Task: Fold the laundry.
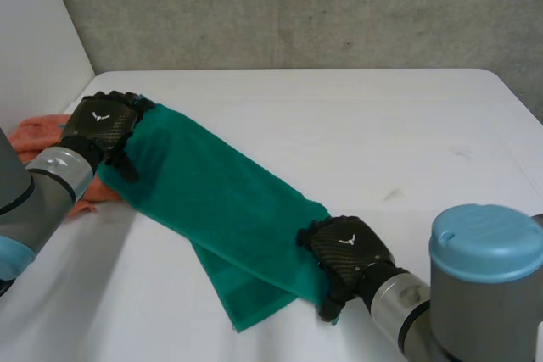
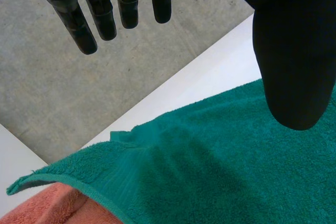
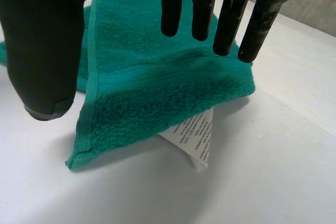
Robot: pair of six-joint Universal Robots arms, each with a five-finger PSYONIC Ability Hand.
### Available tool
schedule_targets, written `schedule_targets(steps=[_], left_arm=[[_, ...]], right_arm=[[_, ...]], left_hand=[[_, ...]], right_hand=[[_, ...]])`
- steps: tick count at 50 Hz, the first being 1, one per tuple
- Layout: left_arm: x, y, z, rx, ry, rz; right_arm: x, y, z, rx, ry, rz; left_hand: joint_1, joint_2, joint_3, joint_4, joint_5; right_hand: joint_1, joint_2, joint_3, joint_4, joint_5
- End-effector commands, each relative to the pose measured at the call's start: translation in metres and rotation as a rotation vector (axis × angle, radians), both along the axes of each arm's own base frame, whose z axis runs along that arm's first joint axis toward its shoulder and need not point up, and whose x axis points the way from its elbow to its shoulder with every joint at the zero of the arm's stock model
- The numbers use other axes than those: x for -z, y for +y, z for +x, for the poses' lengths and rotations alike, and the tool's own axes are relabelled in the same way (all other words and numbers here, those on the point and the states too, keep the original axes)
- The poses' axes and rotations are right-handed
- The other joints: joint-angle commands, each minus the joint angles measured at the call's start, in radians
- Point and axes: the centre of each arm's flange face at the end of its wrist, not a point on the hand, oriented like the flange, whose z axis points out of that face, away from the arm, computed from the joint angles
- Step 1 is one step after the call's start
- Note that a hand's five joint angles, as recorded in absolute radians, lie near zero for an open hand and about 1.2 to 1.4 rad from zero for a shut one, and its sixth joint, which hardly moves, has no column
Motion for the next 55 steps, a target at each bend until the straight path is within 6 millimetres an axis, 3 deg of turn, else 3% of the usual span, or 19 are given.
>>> schedule_targets(steps=[1, 17, 20, 21, 22, 23, 32, 36, 41, 44, 47, 55], left_arm=[[0.000, 0.000, 0.000, -0.002, 0.001, -0.001], [0.000, 0.000, 0.000, 0.000, 0.001, 0.001], [0.000, 0.000, 0.000, 0.000, 0.001, 0.001], [0.000, 0.000, 0.000, 0.000, 0.001, 0.002], [0.000, 0.000, 0.000, 0.001, 0.001, 0.002], [0.000, 0.000, 0.000, 0.000, 0.001, 0.002], [0.000, 0.002, 0.000, 0.001, 0.001, 0.004], [0.001, 0.001, 0.001, 0.004, 0.000, 0.005], [0.004, -0.002, 0.004, 0.002, -0.007, 0.010], [0.006, -0.003, 0.003, 0.009, -0.012, 0.012], [0.020, -0.005, 0.000, 0.039, -0.016, 0.050], [0.051, -0.003, -0.008, 0.115, -0.126, 0.089]], right_arm=[[0.010, -0.003, 0.008, 0.019, 0.010, -0.059], [0.030, -0.013, 0.010, -0.011, 0.093, -0.128], [0.029, -0.014, 0.011, -0.008, 0.092, -0.133], [0.029, -0.015, 0.011, -0.006, 0.090, -0.135], [0.027, -0.017, 0.011, 0.000, 0.087, -0.141], [0.025, -0.018, 0.011, 0.005, 0.083, -0.149], [-0.008, -0.038, 0.007, 0.091, 0.059, -0.277], [-0.016, -0.061, -0.008, 0.132, 0.145, -0.346], [-0.023, -0.100, -0.042, 0.199, 0.325, -0.414], [-0.025, -0.112, -0.056, 0.234, 0.361, -0.410], [-0.027, -0.121, -0.064, 0.264, 0.364, -0.405], [-0.036, -0.129, -0.062, 0.301, 0.260, -0.390]], left_hand=[[0.020, 0.008, 0.001, 0.009, -0.011], [0.020, 0.008, 0.001, 0.009, -0.011], [0.020, 0.008, 0.001, 0.009, -0.011], [0.020, 0.008, 0.001, 0.009, -0.011], [0.020, 0.008, 0.001, 0.009, -0.011], [0.020, 0.008, 0.001, 0.009, -0.011], [0.020, 0.008, 0.001, 0.009, -0.011], [0.020, 0.008, 0.001, 0.009, -0.011], [0.023, 0.011, 0.004, 0.012, -0.008], [0.029, 0.017, 0.010, 0.018, -0.002], [0.032, 0.020, 0.013, 0.021, 0.001], [0.087, 0.075, 0.069, 0.076, 0.057]], right_hand=[[0.056, 0.006, 0.020, 0.036, 0.040], [0.202, 0.153, 0.167, 0.182, 0.186], [0.460, 0.410, 0.424, 0.440, 0.444], [0.606, 0.556, 0.571, 0.586, 0.590], [0.988, 0.939, 0.953, 0.969, 0.972], [1.076, 1.026, 1.040, 1.056, 1.059], [1.076, 1.027, 1.041, 1.056, 1.060], [1.076, 1.027, 1.041, 1.056, 1.060], [1.076, 1.027, 1.041, 1.056, 1.060], [1.076, 1.027, 1.041, 1.056, 1.060], [1.076, 1.027, 1.041, 1.056, 1.060], [1.076, 1.027, 1.041, 1.056, 1.060]])
